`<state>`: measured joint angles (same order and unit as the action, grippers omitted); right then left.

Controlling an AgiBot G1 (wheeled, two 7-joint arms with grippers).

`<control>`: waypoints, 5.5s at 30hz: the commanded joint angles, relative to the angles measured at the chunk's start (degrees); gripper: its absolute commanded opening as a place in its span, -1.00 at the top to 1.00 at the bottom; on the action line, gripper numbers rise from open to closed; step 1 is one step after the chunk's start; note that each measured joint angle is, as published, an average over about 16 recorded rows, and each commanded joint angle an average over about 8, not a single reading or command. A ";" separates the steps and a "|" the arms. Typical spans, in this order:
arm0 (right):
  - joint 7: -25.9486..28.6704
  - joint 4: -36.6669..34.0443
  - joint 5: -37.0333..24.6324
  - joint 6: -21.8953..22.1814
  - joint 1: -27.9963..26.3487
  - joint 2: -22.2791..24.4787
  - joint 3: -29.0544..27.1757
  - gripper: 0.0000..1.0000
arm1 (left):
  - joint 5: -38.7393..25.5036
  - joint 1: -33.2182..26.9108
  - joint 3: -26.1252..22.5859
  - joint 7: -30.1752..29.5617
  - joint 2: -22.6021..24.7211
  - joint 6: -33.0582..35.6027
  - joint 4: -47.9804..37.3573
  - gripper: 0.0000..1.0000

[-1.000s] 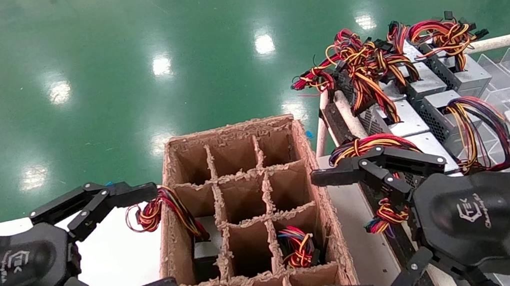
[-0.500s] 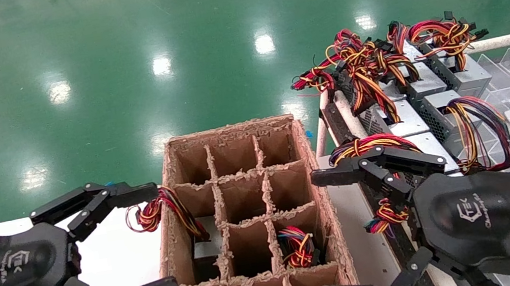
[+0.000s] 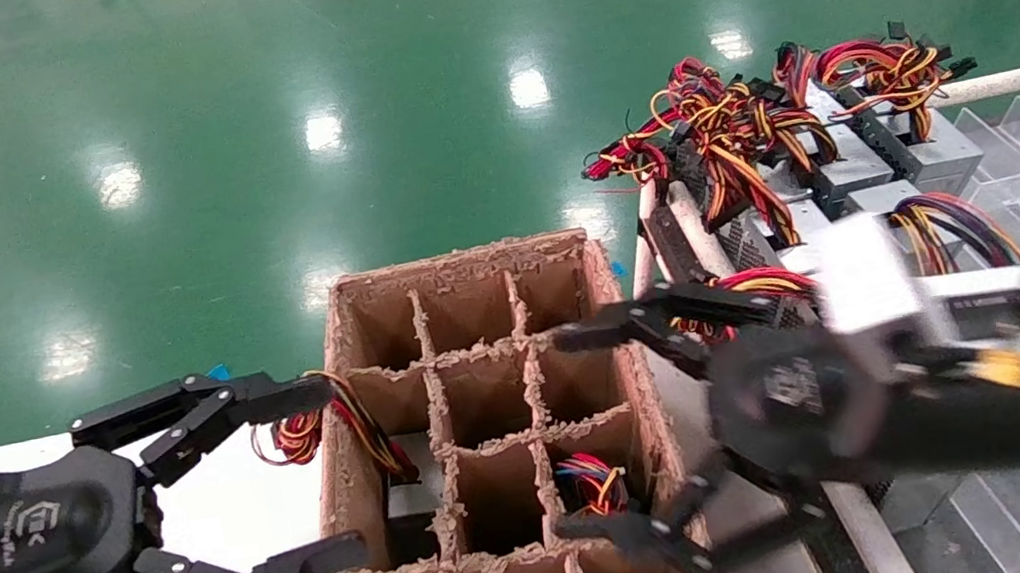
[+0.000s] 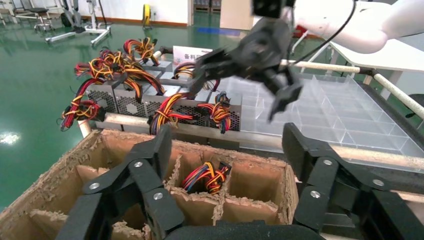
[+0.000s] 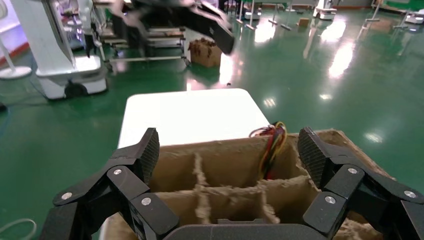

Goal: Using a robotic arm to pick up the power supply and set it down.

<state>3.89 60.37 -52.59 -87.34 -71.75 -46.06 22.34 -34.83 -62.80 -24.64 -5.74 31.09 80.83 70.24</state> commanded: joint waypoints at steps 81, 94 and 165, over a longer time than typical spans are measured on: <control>-18.41 -37.09 13.31 29.09 -13.90 -32.26 38.37 1.00 | 0.00 0.00 0.00 0.00 0.00 0.00 0.00 1.00; -20.55 -39.90 16.38 27.78 -15.22 -32.00 42.10 1.00 | 0.00 0.00 0.00 0.00 0.00 0.00 0.00 1.00; -44.68 -54.20 26.67 0.27 -45.15 -26.80 38.61 1.00 | 0.00 0.00 0.00 0.00 0.00 0.00 0.00 1.00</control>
<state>-40.83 6.29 -26.06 -87.22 -116.96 -72.56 61.05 -34.82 -62.80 -24.65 -5.74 31.09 80.83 70.24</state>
